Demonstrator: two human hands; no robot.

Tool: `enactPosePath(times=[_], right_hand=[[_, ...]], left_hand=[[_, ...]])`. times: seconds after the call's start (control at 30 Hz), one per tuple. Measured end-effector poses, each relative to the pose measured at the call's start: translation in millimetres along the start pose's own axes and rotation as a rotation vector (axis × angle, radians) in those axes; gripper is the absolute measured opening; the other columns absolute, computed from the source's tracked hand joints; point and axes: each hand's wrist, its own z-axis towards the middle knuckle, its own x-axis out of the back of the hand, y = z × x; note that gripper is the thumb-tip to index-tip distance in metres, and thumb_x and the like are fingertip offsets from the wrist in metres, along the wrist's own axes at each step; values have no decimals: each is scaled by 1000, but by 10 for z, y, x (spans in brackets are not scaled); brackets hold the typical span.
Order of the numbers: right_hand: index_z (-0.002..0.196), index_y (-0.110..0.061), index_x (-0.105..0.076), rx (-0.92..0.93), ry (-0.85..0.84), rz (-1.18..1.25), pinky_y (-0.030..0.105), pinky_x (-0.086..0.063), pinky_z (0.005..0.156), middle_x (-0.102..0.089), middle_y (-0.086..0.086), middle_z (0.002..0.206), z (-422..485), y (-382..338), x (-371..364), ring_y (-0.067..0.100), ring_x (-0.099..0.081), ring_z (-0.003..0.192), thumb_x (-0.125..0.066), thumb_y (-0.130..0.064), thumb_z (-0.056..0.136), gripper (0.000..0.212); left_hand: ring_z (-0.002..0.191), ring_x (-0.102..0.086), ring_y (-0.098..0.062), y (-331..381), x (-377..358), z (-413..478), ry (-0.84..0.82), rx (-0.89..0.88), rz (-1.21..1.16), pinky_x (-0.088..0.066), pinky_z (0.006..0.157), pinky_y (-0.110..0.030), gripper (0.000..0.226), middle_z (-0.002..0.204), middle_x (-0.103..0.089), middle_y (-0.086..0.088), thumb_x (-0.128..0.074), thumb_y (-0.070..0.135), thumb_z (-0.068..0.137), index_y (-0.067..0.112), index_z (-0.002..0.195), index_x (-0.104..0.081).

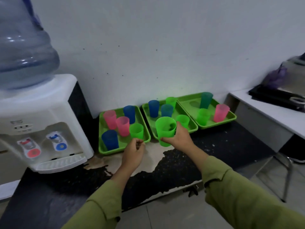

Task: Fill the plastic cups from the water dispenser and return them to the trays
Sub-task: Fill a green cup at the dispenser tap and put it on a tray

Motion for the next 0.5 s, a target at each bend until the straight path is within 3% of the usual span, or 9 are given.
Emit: enactPosePath(times=[0.2, 0.33, 0.5], right_hand=[[115, -8, -49, -4, 79, -51, 26, -43, 84, -62, 11, 112, 565, 275, 447, 26, -58, 105, -86, -30, 59, 71], [116, -7, -50, 5, 85, -78, 31, -46, 89, -63, 11, 114, 1085, 449, 732, 26, -59, 107, -86, -30, 60, 70], [116, -6, -51, 32, 59, -95, 24, -42, 87, -62, 10, 115, 1746, 659, 1080, 23, -58, 106, -85, -27, 62, 67]], left_hand=[[77, -54, -8, 410, -522, 589, -12, -80, -32, -39, 62, -14, 2, 83, -58, 7, -57, 19, 90, 19, 92, -55], [81, -57, -13, 606, -889, 1163, 28, -95, -56, -43, 72, -24, 9, 90, -62, 0, -58, 17, 89, 13, 97, -59], [84, -55, -14, 816, -1340, 1790, 16, -92, -92, -39, 72, -18, 12, 92, -60, -2, -57, 13, 90, 7, 100, -59]])
